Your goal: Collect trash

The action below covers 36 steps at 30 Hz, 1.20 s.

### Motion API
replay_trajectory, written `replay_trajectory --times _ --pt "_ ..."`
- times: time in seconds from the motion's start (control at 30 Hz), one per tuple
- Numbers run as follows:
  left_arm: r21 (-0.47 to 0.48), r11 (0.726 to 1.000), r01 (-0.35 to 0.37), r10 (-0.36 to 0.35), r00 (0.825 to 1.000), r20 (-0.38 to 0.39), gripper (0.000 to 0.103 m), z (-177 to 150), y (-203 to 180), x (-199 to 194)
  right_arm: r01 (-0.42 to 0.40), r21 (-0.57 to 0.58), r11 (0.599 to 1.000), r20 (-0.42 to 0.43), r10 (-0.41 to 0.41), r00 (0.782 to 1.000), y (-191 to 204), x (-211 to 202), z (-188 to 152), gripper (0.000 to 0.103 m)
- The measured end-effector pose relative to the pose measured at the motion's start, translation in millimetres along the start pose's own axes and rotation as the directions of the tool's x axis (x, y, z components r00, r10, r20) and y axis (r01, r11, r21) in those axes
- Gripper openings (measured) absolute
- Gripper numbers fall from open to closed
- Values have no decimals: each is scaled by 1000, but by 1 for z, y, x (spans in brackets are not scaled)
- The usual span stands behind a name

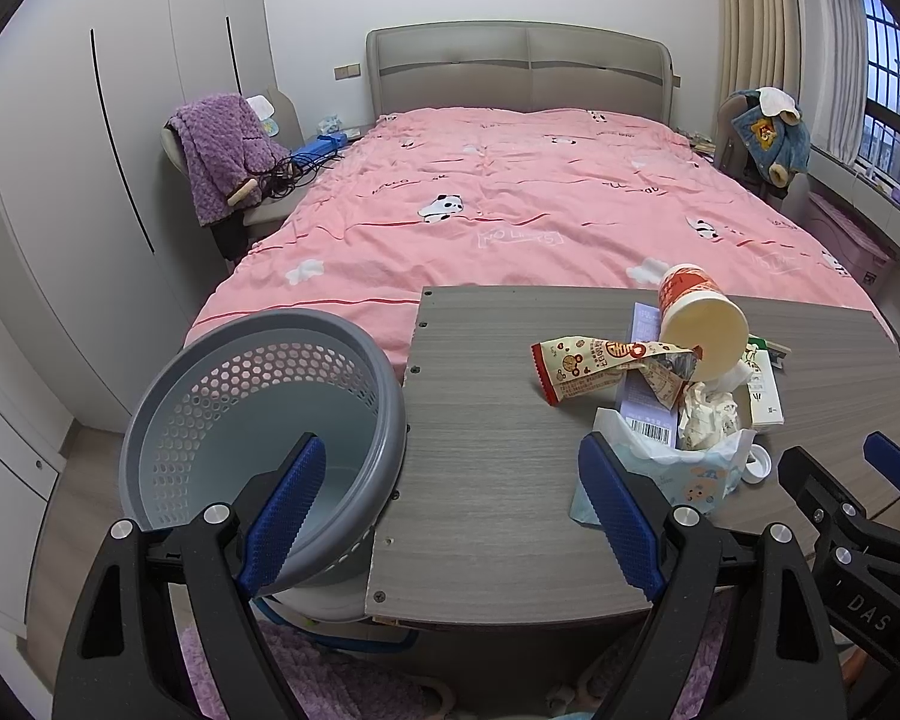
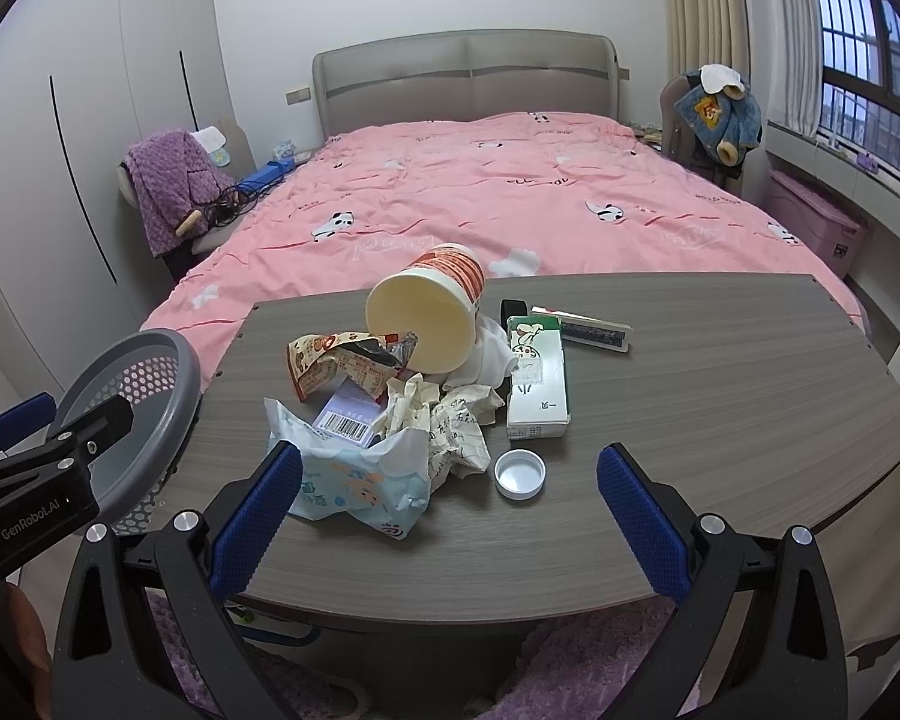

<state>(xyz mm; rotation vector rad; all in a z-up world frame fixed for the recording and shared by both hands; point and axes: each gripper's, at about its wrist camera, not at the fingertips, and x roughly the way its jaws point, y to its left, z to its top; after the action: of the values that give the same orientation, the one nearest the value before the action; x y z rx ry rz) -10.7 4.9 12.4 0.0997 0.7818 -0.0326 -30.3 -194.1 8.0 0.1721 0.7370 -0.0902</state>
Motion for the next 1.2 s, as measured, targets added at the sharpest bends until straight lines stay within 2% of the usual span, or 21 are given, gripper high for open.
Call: replay_trajectory --times 1.2 --pt "7 1000 3 -3 1000 -7 82 -2 0 -3 -16 20 1000 -11 16 1000 -6 -2 -1 97"
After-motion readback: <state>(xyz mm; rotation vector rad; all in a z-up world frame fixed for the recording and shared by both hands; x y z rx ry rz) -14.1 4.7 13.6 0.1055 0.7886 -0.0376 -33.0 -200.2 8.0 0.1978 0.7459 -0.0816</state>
